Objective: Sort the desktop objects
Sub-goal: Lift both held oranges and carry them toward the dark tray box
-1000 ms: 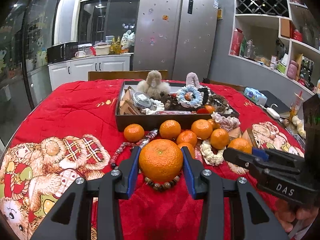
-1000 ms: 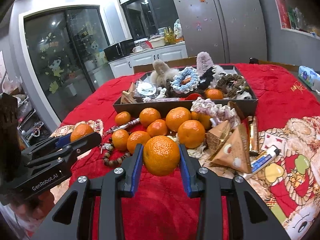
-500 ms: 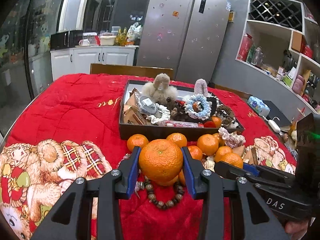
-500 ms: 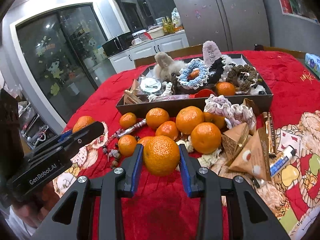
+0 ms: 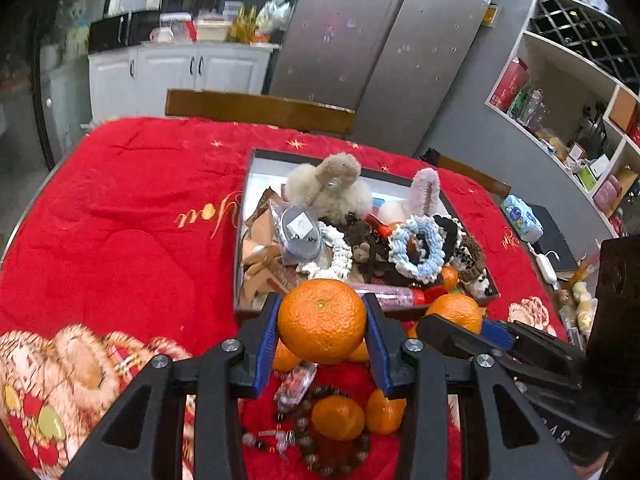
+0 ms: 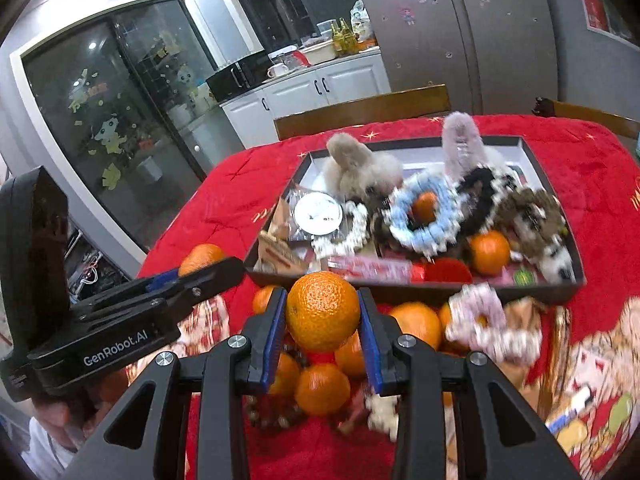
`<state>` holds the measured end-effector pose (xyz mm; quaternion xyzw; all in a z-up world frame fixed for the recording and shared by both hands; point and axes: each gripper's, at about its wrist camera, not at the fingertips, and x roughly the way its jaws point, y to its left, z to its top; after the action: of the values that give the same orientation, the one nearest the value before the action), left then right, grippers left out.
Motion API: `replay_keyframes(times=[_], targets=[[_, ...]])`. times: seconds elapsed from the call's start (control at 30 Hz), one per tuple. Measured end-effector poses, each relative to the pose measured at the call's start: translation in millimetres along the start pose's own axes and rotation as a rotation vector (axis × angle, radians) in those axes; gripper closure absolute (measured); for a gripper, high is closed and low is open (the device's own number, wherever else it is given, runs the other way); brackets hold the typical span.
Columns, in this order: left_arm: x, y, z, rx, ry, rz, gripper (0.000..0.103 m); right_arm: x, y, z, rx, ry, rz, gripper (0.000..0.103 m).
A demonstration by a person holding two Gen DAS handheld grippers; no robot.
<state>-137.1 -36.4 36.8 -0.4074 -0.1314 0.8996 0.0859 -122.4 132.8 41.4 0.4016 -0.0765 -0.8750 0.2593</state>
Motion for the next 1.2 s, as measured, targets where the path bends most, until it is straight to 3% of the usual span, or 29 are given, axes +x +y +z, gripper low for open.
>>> replay_keyframes(times=[0.13,0.5,0.83,1.2], targets=[[24.2,6.9,17.6,-0.025,0.049,-0.022,0.062,17.7,0.7,17.0,-0.012,0.021,0.002,0.069],[75.4,21.3,40.2,-0.036,0.057,-0.007,0.062,68.8,-19.8,49.3,0.009,0.013,0.002,0.071],[59.2,15.1,35.7,-0.007,0.038,-0.009,0.062,65.6,-22.4,43.6,-0.022,0.008,-0.012,0.071],[0.3,5.2,9.6,0.033,-0.035,0.021,0.062,26.0,5.0,24.9,-0.086,-0.043,-0.005,0.071]])
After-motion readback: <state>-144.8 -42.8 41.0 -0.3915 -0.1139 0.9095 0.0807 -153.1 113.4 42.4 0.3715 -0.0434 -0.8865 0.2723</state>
